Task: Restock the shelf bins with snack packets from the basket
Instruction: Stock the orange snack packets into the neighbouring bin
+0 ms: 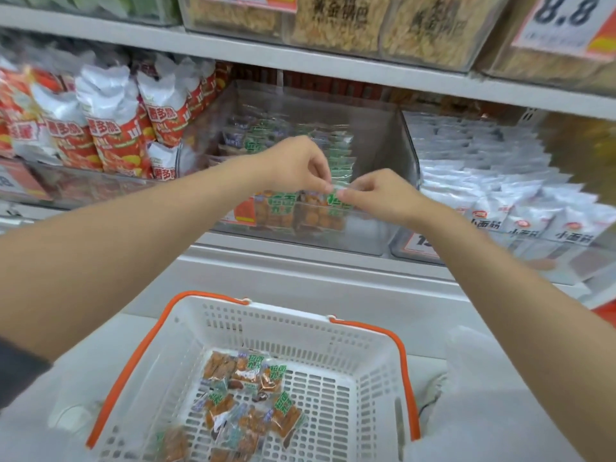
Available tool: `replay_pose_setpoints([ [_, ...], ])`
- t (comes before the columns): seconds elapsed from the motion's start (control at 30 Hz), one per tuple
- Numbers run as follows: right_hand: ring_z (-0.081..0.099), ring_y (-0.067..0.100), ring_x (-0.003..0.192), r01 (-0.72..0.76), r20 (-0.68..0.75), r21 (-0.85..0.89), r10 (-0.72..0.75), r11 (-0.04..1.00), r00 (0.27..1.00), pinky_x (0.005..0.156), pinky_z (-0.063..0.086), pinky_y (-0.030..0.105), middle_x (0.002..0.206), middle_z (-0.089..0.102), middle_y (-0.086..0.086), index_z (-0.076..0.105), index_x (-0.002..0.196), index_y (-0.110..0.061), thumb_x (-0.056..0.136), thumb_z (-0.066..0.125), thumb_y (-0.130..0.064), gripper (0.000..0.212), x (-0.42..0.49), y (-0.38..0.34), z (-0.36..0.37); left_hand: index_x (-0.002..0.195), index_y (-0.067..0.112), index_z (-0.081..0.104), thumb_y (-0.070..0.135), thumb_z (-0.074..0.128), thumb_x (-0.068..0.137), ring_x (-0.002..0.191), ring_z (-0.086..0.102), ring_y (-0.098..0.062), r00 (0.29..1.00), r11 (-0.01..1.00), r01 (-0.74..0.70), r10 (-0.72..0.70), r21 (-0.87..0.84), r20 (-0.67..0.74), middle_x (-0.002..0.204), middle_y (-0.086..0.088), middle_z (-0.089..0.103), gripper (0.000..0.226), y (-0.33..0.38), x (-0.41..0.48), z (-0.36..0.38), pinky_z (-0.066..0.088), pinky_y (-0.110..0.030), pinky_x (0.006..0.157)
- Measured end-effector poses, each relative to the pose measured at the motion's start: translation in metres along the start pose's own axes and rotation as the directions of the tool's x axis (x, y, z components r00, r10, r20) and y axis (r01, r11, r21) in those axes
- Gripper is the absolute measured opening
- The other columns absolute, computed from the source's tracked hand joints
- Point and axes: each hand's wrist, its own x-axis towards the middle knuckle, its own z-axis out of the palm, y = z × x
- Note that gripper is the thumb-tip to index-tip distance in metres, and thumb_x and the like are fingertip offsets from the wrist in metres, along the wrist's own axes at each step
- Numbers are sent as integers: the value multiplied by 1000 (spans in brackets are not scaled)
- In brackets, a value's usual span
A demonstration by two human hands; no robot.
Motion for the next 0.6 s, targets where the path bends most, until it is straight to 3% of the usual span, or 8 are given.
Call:
replay_pose_setpoints([
  [0.07, 68, 22, 72, -77, 59, 88, 72, 993, 996, 78, 60, 38, 71, 53, 4, 69, 86, 3, 94, 63, -29, 34, 4, -2, 2, 92, 23, 78, 36, 74, 83, 84, 66, -4, 999, 999, 11, -12, 39, 38, 87, 12, 73, 17, -1, 2, 2, 53, -30, 83],
  [0.17, 73, 29, 87, -188, 129, 224, 162, 956, 978, 76, 61, 32, 74, 56, 1, 68, 96, 2, 96, 61, -16, 19, 6, -4, 2, 97, 32, 76, 44, 66, 88, 99, 62, -9, 999, 972, -4, -5, 234, 39, 97, 16, 72, 19, 0, 7, 4, 36, -45, 103],
  [0.27, 74, 29, 87, -239, 199, 261, 190, 935, 961, 78, 61, 33, 66, 60, 5, 65, 97, 4, 95, 62, -12, 17, 8, -6, 1, 98, 31, 75, 44, 65, 89, 101, 59, -12, 999, 933, -18, -2, 360, 55, 97, 17, 70, 19, -3, 9, 4, 25, -44, 99],
  [0.33, 74, 28, 86, -253, 229, 232, 200, 939, 953, 81, 60, 36, 60, 61, 5, 63, 92, 3, 94, 63, -13, 16, 10, -9, 2, 99, 30, 74, 44, 64, 89, 102, 59, -13, 996, 922, -12, -23, 387, 86, 97, 17, 69, 20, -4, 8, 5, 27, -43, 99],
  [0.43, 74, 28, 88, -247, 234, 196, 199, 949, 952, 81, 60, 37, 75, 64, 11, 62, 100, 4, 95, 62, -14, 19, 13, -11, 7, 102, 31, 73, 44, 61, 91, 102, 59, -13, 991, 926, 10, -61, 377, 122, 93, 19, 65, 21, -4, 7, 4, 33, -45, 105],
  [0.5, 74, 28, 89, -248, 237, 188, 201, 950, 950, 84, 59, 39, 72, 63, 8, 62, 98, 2, 95, 62, -16, 18, 13, -11, 8, 103, 30, 73, 42, 62, 91, 101, 59, -11, 988, 946, 23, -72, 325, 140, 91, 20, 63, 21, -5, 5, 3, 39, -45, 104],
  [0.6, 73, 23, 90, -274, 229, 203, 226, 940, 947, 86, 59, 37, 88, 68, 7, 62, 109, -2, 89, 70, -37, 41, 13, -9, -1, 100, 27, 76, 36, 67, 89, 98, 62, -7, 993, 979, 15, -39, 203, 114, 96, 16, 69, 17, -9, 1, 0, 48, -34, 93],
])
